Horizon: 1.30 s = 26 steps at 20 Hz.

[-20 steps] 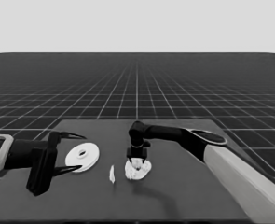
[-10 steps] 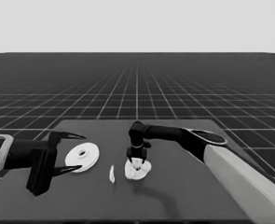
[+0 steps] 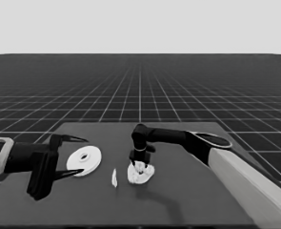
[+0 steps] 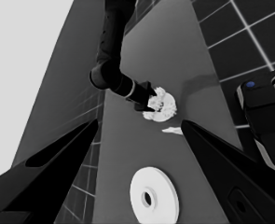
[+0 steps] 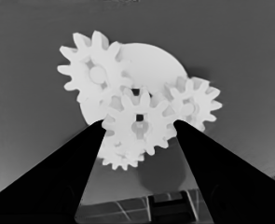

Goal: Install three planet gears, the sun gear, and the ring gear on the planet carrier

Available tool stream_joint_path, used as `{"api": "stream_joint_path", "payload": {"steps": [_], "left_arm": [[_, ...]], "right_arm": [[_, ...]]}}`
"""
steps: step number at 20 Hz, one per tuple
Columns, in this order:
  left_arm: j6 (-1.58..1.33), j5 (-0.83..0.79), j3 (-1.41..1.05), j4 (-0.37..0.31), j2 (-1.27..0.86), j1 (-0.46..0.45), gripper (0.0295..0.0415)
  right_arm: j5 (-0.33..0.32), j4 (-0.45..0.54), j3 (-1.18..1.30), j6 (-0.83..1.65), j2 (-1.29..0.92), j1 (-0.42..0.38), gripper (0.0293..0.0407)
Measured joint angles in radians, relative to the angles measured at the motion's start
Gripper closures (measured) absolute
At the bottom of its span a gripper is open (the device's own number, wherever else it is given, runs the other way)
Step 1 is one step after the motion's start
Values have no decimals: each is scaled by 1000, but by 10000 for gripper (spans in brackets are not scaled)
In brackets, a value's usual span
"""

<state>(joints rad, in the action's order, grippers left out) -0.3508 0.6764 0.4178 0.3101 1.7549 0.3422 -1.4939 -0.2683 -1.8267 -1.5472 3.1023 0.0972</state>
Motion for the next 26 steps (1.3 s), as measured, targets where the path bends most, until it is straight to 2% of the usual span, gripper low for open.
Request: {"api": "stream_joint_path", "payload": {"steps": [26], "left_arm": [[0, 0, 0, 0, 0, 0, 326]], "right_arm": [[0, 0, 0, -272, 1, 1, 391]]}}
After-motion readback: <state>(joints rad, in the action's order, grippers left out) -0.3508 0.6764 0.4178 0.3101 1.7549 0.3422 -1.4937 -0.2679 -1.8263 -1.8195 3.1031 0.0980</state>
